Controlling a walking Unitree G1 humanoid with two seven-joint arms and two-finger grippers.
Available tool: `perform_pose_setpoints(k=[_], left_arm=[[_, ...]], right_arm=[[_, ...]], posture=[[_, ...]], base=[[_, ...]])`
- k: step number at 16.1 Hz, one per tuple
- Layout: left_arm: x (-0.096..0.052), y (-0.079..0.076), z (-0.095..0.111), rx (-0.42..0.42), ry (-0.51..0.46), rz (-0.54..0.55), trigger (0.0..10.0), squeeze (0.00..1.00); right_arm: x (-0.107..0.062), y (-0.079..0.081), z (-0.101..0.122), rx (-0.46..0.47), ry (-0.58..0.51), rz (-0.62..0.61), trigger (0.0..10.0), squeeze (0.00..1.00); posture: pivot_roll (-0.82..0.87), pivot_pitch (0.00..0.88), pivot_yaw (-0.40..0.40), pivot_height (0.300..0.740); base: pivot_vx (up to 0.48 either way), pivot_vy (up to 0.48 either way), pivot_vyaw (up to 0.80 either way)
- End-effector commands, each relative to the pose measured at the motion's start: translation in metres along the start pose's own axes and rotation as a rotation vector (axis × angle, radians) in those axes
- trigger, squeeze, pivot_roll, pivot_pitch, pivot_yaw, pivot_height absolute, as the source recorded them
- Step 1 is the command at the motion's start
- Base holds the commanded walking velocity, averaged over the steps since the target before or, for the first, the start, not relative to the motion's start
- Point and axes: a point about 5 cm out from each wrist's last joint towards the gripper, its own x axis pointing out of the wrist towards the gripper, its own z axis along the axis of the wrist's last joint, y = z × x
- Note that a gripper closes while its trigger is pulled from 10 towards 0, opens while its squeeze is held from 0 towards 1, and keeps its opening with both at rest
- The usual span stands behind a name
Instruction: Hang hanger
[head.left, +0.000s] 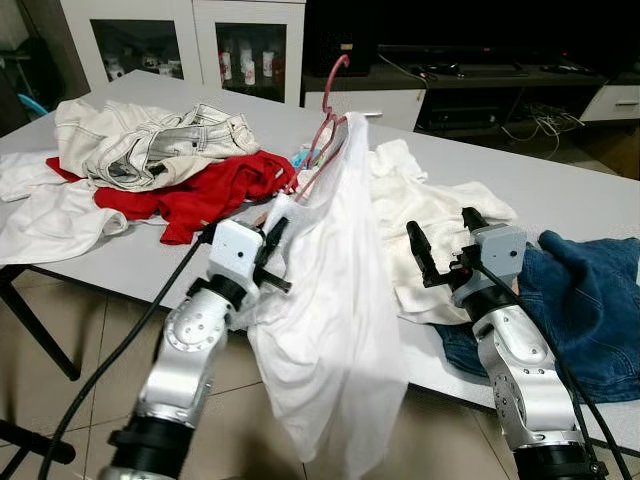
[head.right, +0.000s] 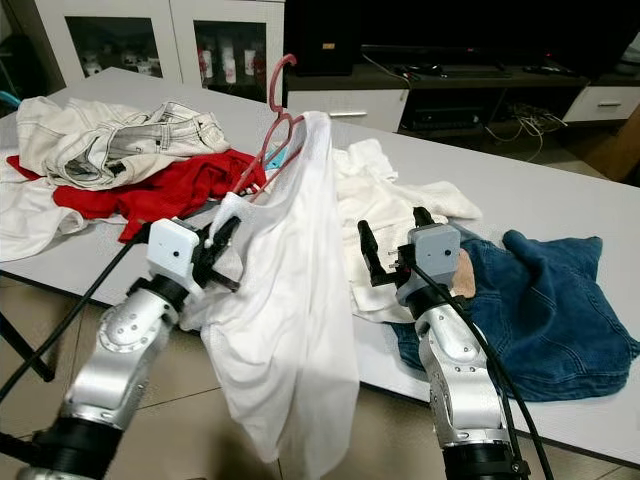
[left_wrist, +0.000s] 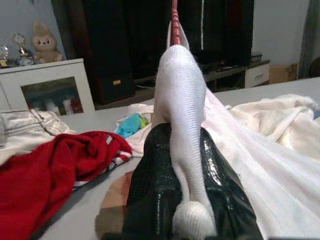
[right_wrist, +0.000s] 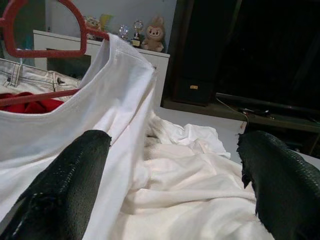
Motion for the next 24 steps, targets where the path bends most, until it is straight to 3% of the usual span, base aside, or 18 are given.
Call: perform_pose_setpoints(k=[1,4,6,7,10,17,21,23,24], left_arm=[[0.005,0.006,0.006,0.03,-0.024,0.005,10.0,0.0],[0.001,0.014,0.004,0.13,-0.015,-0.034,10.0,0.0],[-0.005,0.013,0.004,0.228,-0.032,-0.116,10.0,0.0],[-0.011,0.012,0.004,0.321,-0.051,-0.196,10.0,0.0],[-0.019,0.016,0.005,0.398,-0.07,-0.226,10.0,0.0],[-0.021,0.016,0.015,0.267,-0.18,-0.089,10.0,0.0],[-0.029,0.003,0.007,0.246,-0.17,-0.127,10.0,0.0],[-0.031,-0.002,0.006,0.26,-0.173,-0.157,10.0,0.0],[-0.032,-0.003,0.006,0.268,-0.175,-0.164,10.0,0.0]], right_arm=[[0.002,-0.005,0.002,-0.011,0.002,-0.013,10.0,0.0],[0.003,-0.005,0.002,-0.014,0.003,-0.013,10.0,0.0],[0.004,-0.006,0.002,-0.016,0.004,-0.013,10.0,0.0],[0.005,-0.006,0.002,-0.019,0.003,-0.011,10.0,0.0],[0.008,-0.01,0.004,-0.028,0.001,-0.013,10.0,0.0],[0.03,-0.022,0.016,-0.073,-0.036,-0.082,10.0,0.0],[0.044,-0.016,0.023,-0.043,-0.067,-0.07,10.0,0.0],[0.048,-0.008,0.024,-0.015,-0.072,-0.037,10.0,0.82],[0.05,-0.004,0.024,-0.002,-0.073,-0.015,10.0,0.9]], posture=[[-0.01,0.0,-0.077,0.74],[-0.01,0.0,-0.077,0.74],[-0.01,0.0,-0.079,0.74],[0.0,0.0,-0.081,0.74],[0.01,0.0,-0.088,0.74],[0.02,0.0,-0.099,0.74],[0.03,0.0,-0.099,0.74],[0.03,0.0,-0.099,0.74],[0.03,0.0,-0.099,0.74]], base=[[0.0,0.0,0.0],[0.0,0.0,0.0],[0.0,0.0,0.0],[0.0,0.0,0.0],[0.0,0.0,0.0],[0.0,0.0,0.0],[0.0,0.0,0.0],[0.0,0.0,0.0],[0.0,0.0,0.0]])
